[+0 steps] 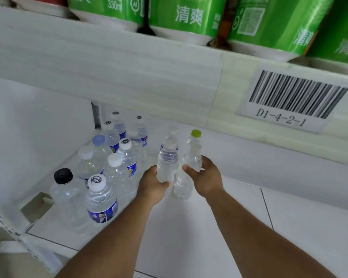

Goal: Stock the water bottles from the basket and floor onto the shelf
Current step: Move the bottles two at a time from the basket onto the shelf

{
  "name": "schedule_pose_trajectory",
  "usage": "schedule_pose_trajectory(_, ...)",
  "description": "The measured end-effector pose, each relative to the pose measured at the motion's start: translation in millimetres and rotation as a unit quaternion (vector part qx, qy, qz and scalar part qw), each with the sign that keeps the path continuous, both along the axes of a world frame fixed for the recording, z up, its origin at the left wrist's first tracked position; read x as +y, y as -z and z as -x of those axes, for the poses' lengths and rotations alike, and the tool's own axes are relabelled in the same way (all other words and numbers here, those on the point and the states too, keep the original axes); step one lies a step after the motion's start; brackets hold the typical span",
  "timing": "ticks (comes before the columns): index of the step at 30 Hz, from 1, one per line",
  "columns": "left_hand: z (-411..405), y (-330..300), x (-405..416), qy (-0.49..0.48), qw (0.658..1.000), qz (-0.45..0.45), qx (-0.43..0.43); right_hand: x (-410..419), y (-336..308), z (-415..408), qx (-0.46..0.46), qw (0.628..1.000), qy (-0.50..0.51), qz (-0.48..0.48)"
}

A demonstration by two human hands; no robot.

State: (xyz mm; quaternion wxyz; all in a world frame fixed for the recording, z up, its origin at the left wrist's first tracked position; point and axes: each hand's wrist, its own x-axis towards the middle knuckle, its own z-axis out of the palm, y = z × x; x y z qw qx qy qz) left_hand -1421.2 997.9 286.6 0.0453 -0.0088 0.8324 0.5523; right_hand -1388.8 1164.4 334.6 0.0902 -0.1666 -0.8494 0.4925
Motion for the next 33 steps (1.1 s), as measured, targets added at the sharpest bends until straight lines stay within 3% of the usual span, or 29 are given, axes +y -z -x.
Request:
schedule_pose_trajectory(8, 7.7, 5.2, -1.5, 0.026, 1.0, 0.015, -0.006, -2.6, -1.5, 4.0, -0.013, 1.0, 0.008, -0.023)
schedule_pose_trajectory(16, 6.3, -2.2, -0.6, 0.03, 0.994, 0.106, -0.001, -2.8, -0.6, -8.6, -0.061, 0.998, -0.004, 0.008)
schedule_pose_trajectory(25, -33.8, -10.2, -6.8, 0.028, 0.991, 0.132, -0.013, -12.0, -3.6, -40.0, -0.132, 0.991, 0.0, -0.006)
schedule_pose_trajectory(29, -62.2, -17.5, -13.6, 0.096, 0.978, 0.187, -0.006, -27.3, -11.9, -74.6, -0.155, 0.987, -0.008, -0.034)
schedule_pose_trajectory(33, -93.6, -32.5, -30.8, 0.198, 0.939, 0.278, 0.034, -52.1, -22.6, -118.6, -0.163, 0.979, -0.03, -0.115)
